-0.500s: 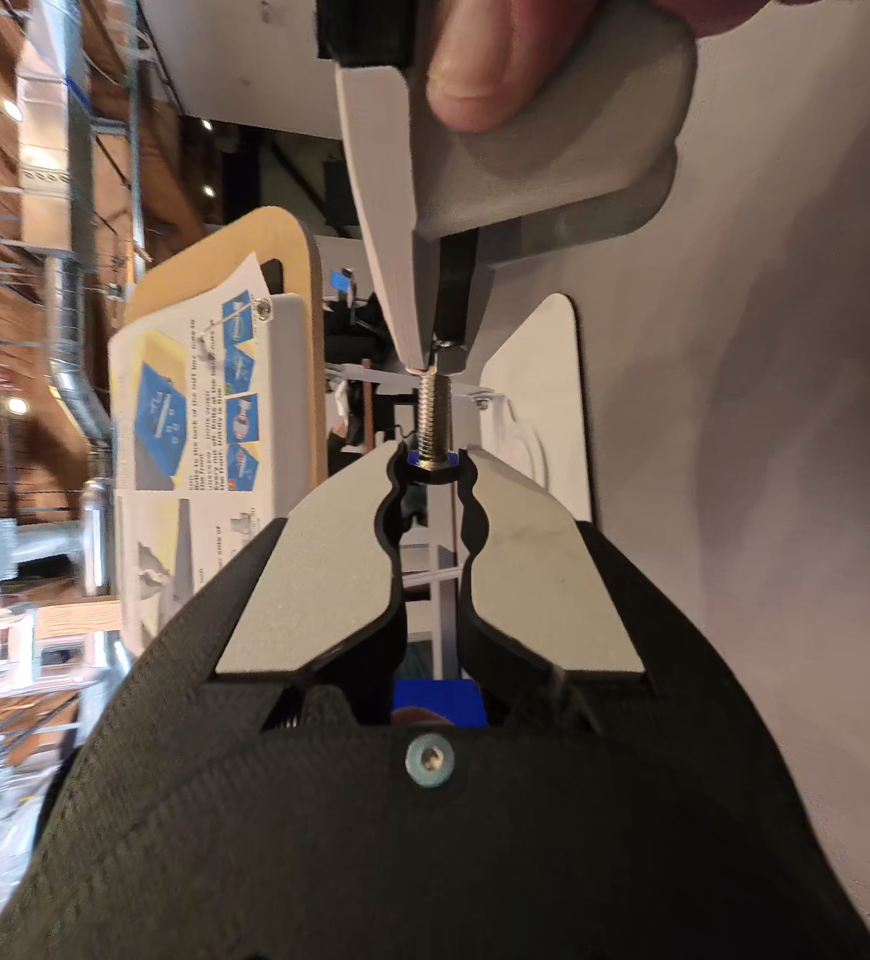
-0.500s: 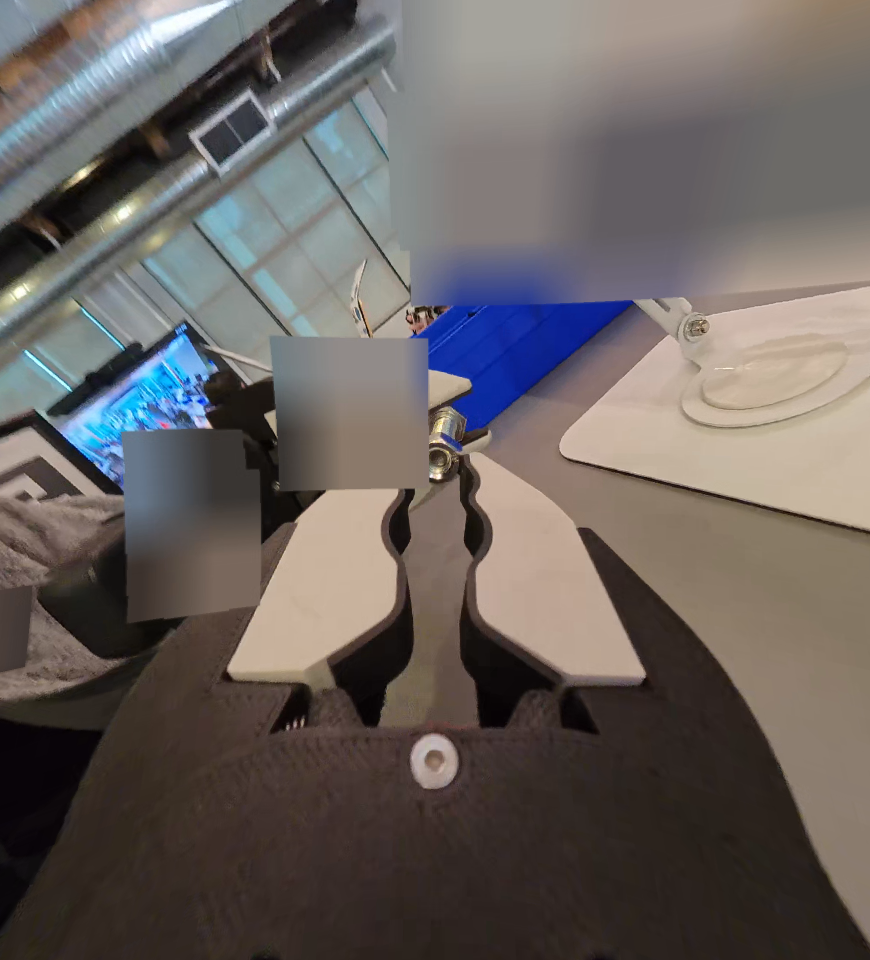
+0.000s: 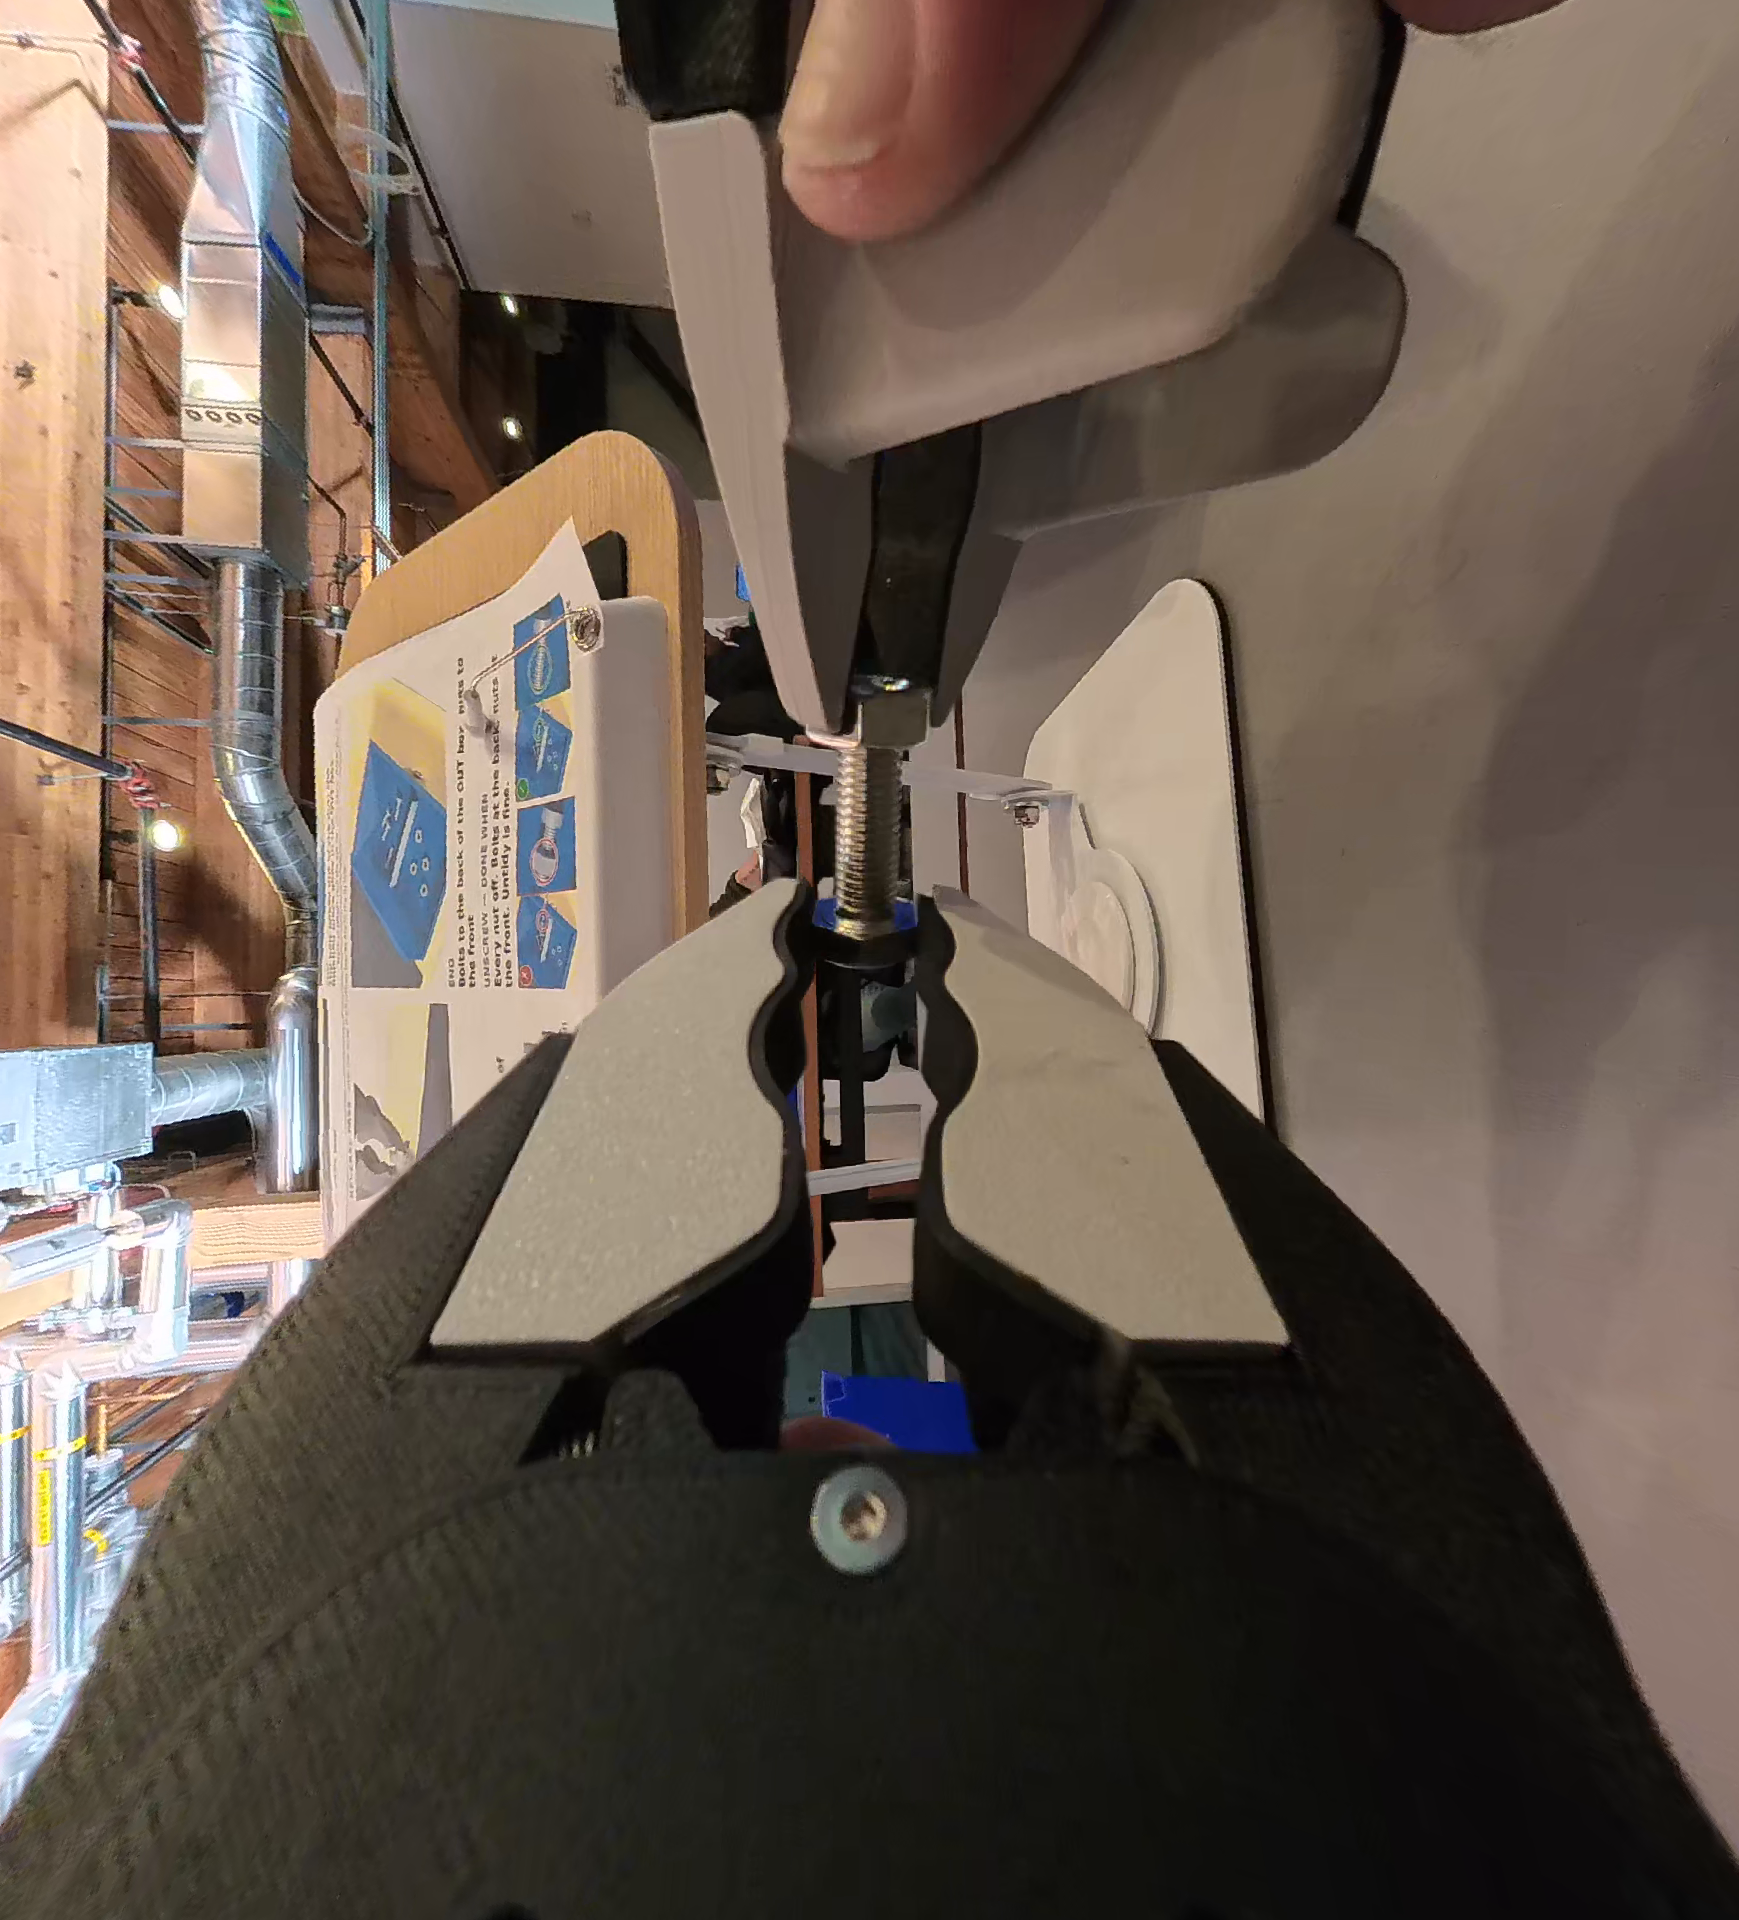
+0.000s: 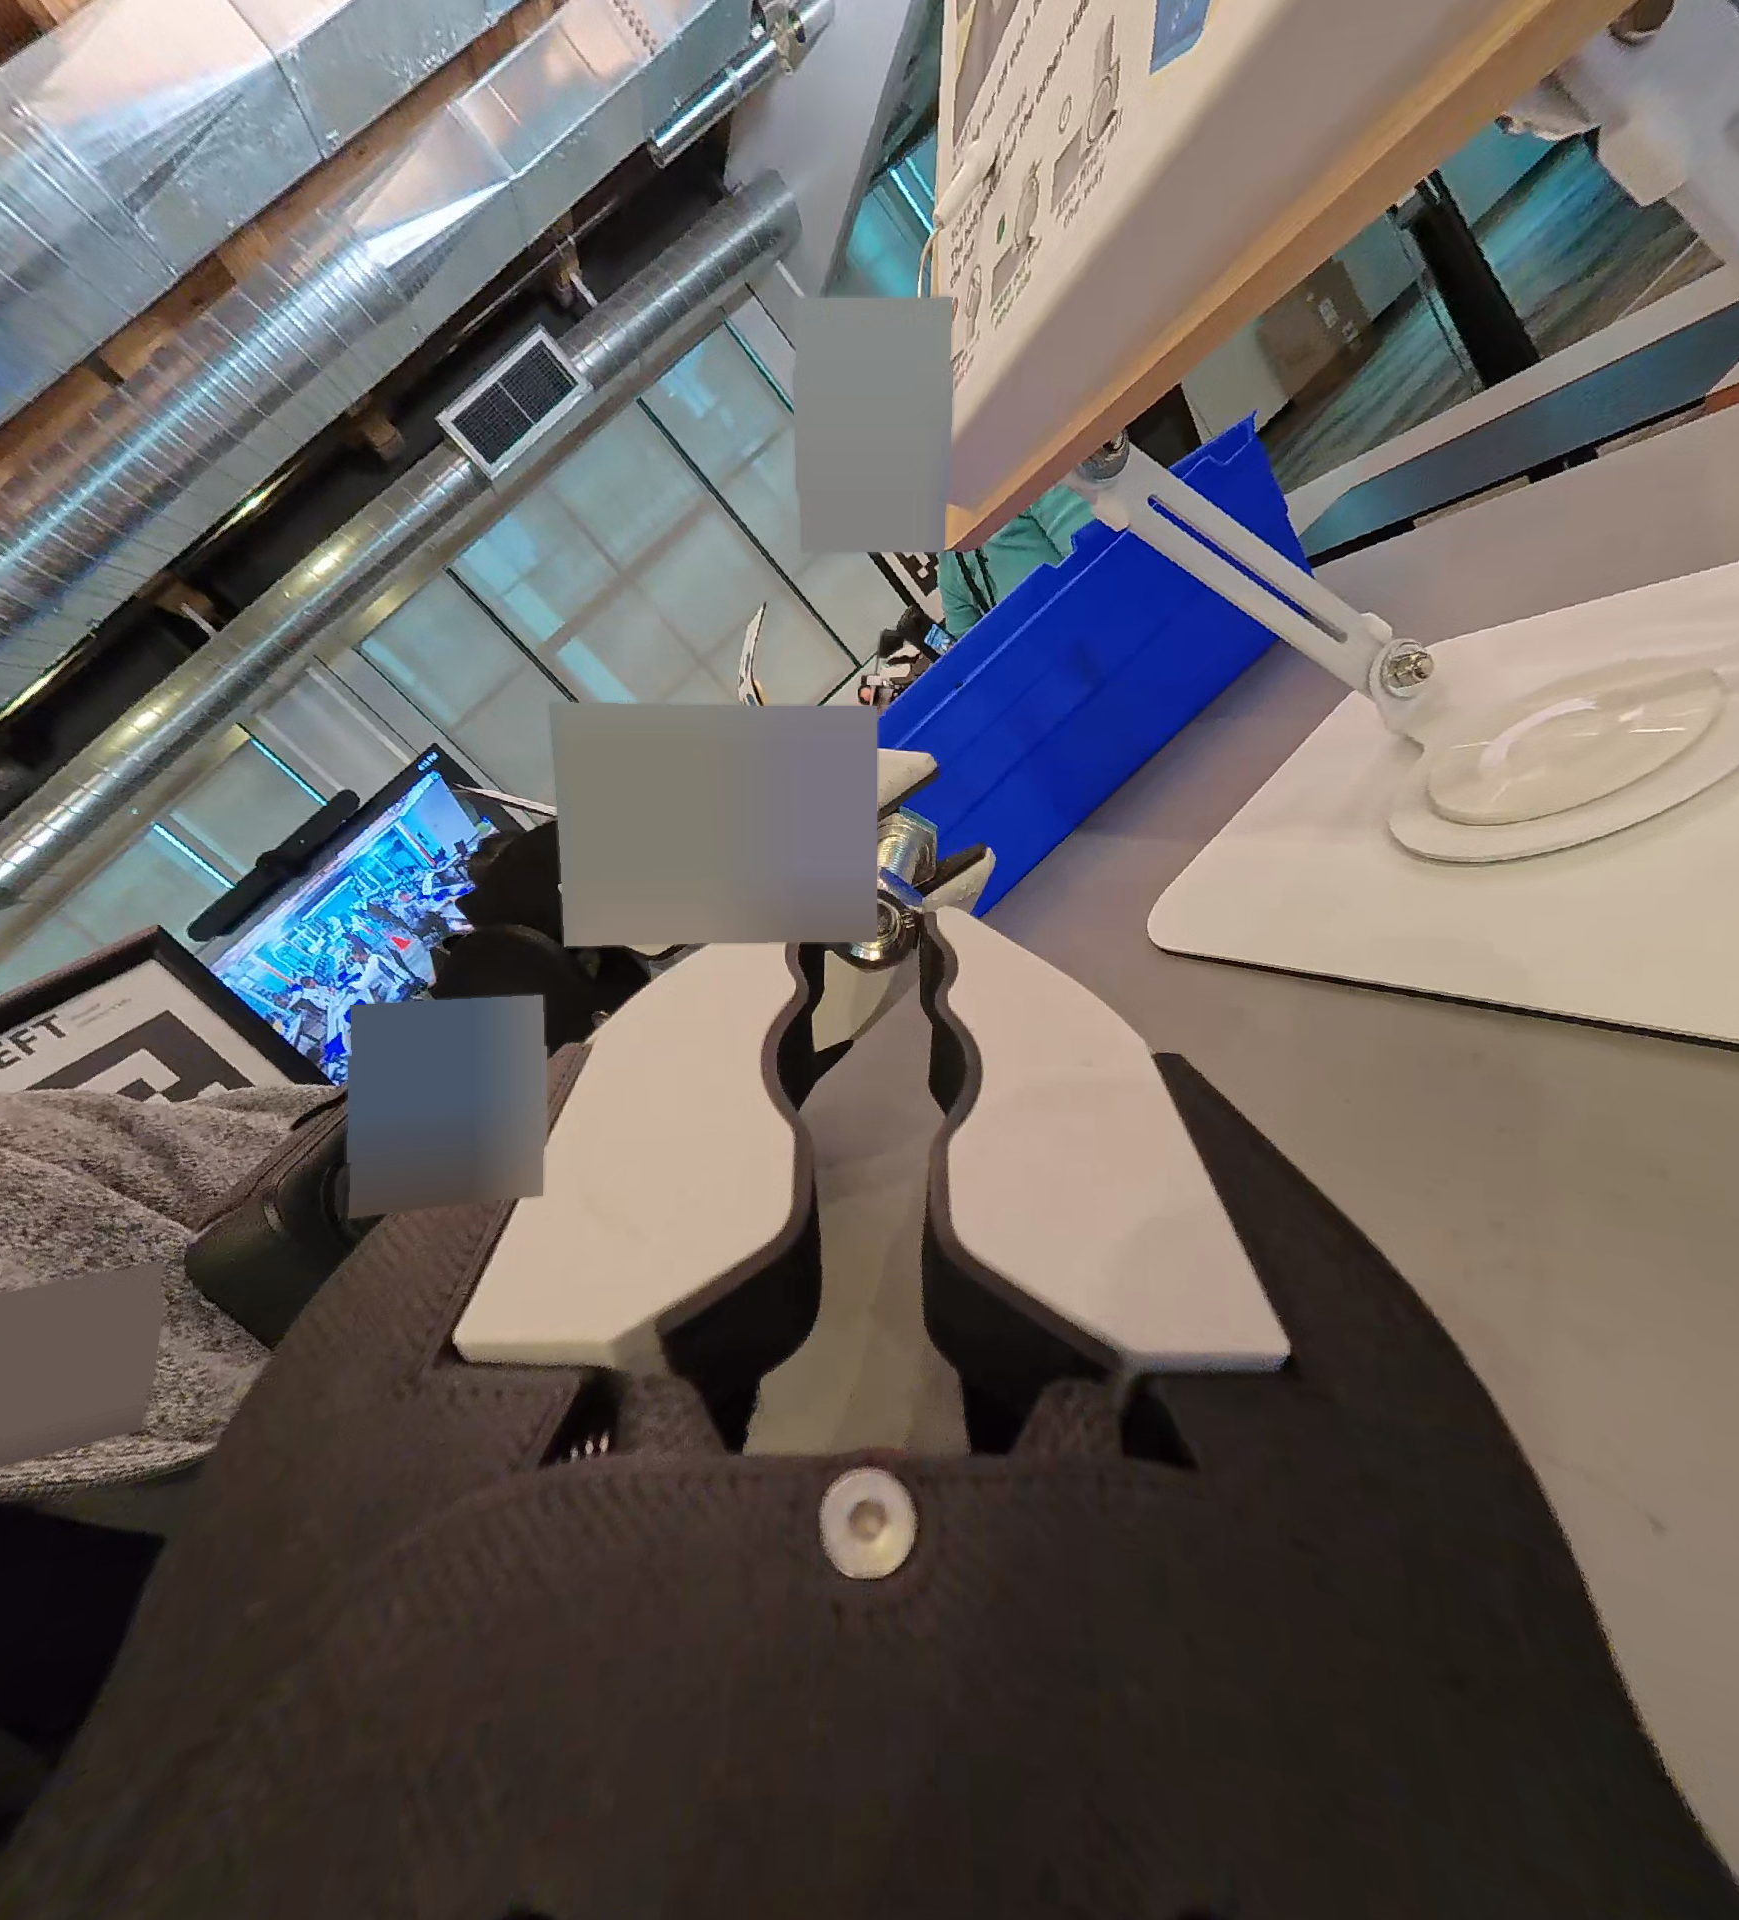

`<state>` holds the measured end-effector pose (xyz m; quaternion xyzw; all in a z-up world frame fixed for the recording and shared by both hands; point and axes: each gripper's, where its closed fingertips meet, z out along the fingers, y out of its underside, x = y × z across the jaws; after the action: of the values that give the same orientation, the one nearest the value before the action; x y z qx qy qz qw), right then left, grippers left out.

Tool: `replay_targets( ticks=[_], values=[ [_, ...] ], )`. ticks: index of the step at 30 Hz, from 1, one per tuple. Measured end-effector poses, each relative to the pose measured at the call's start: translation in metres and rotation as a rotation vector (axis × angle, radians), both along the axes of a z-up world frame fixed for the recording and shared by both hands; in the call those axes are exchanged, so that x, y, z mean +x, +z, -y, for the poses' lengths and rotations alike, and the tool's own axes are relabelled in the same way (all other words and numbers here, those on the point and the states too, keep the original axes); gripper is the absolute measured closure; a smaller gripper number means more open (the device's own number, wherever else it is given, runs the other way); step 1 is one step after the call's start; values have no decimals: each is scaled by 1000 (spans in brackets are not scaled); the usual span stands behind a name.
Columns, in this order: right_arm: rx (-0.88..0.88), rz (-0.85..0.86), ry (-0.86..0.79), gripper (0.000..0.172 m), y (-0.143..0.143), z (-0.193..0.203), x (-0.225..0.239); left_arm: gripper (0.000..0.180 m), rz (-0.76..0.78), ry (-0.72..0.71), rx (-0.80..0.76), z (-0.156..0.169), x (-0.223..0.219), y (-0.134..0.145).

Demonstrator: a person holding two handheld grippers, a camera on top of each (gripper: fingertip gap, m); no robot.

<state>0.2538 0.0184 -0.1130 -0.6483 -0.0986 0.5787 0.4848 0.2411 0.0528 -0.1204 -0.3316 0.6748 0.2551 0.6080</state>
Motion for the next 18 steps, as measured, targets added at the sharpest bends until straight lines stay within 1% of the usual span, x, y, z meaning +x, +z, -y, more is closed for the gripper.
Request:
replay_targets(
  ticks=[7, 11, 13, 15, 16, 18],
  values=[
    [13, 8, 2, 148, 1, 0, 0, 163, 8, 2, -24, -1, 0, -2],
    [46, 30, -16, 138, 4, 0, 7, 163, 26, -8, -64, 0, 0, -3],
    [135, 113, -22, 135, 8, 2, 11, 163, 78, -28, -165, 1, 0, -3],
    [250, 222, 3, 127, 15, 9, 11, 163, 117, -55, -236, 4, -1, -1],
    [326, 298, 11, 121, 19, 12, 10, 163, 144, -81, -303, 6, 0, -1],
    [500, 484, 37, 120, 22, 20, 5, 163, 187, -97, -391, 7, -2, 2]
  ],
)
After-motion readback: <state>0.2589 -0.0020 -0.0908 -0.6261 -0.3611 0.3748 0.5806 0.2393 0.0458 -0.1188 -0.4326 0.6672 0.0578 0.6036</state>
